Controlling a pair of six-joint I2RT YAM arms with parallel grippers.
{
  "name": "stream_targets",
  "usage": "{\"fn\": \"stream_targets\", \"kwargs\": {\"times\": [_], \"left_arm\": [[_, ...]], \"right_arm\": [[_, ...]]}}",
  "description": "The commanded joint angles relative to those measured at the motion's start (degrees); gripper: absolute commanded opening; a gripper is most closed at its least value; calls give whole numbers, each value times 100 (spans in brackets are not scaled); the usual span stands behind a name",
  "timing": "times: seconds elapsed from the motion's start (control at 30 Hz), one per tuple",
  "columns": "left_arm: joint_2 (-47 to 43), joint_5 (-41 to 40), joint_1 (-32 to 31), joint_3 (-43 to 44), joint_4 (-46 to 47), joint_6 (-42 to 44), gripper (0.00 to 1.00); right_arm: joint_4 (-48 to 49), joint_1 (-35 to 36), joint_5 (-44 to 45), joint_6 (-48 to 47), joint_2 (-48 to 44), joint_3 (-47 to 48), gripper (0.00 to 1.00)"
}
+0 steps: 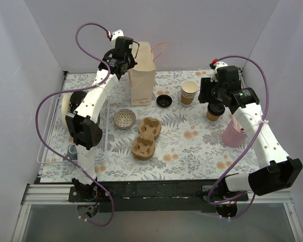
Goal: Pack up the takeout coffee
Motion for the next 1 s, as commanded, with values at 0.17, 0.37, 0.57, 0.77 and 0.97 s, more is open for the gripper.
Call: {"fn": "stream_targets", "kwargs": {"times": [0.17,0.37,0.57,0.77,0.97], "left_arm": [[-646,559,-7,-167,296,215,0],[-883,1218,-7,-45,963,242,0],[-1138,1956,-7,-26,1087,-74,0],[-1515,3353,-42,-404,1421,-663,0],[-2034,4426,-200,-965,1745,-1426,0]], "right_arm": [[20,146,131,-134,147,469,63],[-128,173,227,-187,235,820,63],[-515,173,96,-108,235,1645,63],[-604,173,-378,24,-291,1902,63],[-788,172,-151,507,-1065,1944,61]]}}
